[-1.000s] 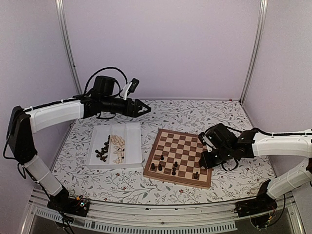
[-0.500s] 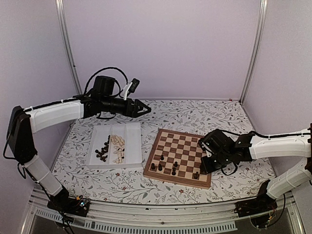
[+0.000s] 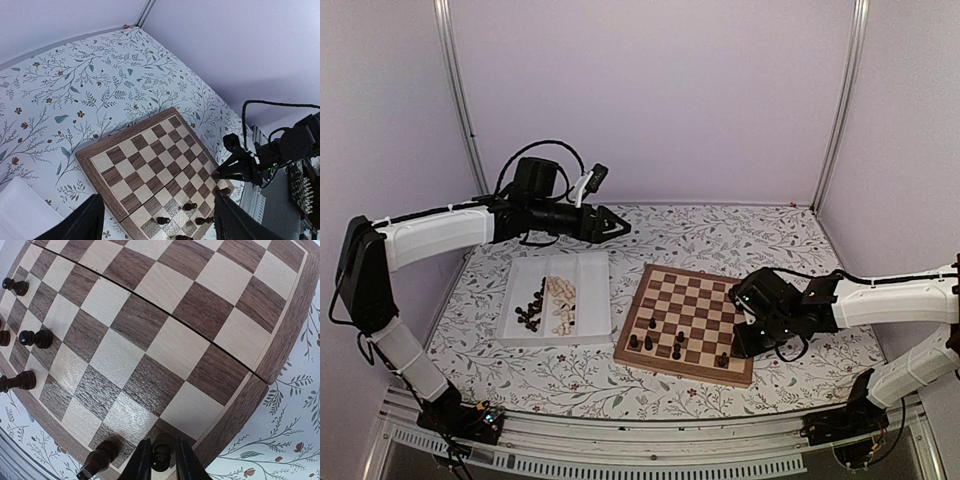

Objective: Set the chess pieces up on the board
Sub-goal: Place the chess piece on the chessboard.

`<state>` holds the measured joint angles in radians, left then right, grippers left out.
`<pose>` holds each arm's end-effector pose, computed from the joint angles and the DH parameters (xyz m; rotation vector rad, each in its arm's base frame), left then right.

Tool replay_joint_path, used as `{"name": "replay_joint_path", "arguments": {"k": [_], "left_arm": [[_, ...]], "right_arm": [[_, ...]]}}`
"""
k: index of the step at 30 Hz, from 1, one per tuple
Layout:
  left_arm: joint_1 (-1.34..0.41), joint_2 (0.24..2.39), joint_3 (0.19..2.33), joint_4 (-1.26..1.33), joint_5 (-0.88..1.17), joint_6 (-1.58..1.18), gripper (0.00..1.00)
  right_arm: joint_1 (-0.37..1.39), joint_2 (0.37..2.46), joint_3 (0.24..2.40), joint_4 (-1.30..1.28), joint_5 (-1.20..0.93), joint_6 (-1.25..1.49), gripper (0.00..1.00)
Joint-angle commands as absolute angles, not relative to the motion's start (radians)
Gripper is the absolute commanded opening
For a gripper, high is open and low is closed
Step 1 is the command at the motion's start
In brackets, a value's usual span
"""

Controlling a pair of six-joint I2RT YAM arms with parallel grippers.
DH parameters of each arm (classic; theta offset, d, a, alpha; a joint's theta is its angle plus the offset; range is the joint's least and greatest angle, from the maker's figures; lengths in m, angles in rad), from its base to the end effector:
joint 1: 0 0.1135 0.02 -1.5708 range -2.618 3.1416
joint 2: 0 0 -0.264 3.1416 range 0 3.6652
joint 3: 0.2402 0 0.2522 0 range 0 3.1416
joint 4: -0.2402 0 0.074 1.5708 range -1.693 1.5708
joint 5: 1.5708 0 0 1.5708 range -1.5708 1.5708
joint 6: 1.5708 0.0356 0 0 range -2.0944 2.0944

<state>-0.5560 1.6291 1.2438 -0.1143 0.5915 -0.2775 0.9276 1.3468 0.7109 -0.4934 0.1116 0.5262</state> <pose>0.3087 -0.2152 0.2910 0.6790 2.0617 -1.1083 0.1476 0.1903 0.1748 -0.5096 2.6761 0.2925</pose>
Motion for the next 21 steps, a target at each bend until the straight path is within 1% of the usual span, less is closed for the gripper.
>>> {"name": "replay_joint_path", "arguments": {"k": [1, 7, 10, 13, 16, 18, 21], "left_arm": [[-0.549, 1.644, 1.239, -0.111, 0.603, -0.276, 0.77], [-0.558, 1.655, 1.242, -0.14, 0.583, -0.252, 0.77], [-0.591, 1.671, 1.261, -0.198, 0.527, -0.204, 0.76], [-0.659, 1.716, 1.319, -0.323, 0.417, -0.123, 0.73], [-0.73, 1.794, 1.4, -0.458, 0.319, -0.071, 0.65], [-0.76, 1.843, 1.447, -0.536, 0.306, -0.064, 0.59], [-0.784, 1.879, 1.451, -0.569, 0.326, -0.066, 0.57]], "right_arm": [[0.935, 1.33, 0.703, -0.525, 0.124, 0.538, 0.22], [0.935, 1.244, 0.744, -0.556, 0.124, 0.54, 0.33], [0.934, 1.197, 0.773, -0.556, 0.123, 0.543, 0.37], [0.934, 1.154, 0.768, -0.522, 0.154, 0.528, 0.4], [0.916, 1.113, 0.718, -0.458, 0.187, 0.501, 0.42], [0.886, 1.093, 0.678, -0.411, 0.178, 0.483, 0.42], [0.825, 1.069, 0.632, -0.352, 0.133, 0.458, 0.43]]}}
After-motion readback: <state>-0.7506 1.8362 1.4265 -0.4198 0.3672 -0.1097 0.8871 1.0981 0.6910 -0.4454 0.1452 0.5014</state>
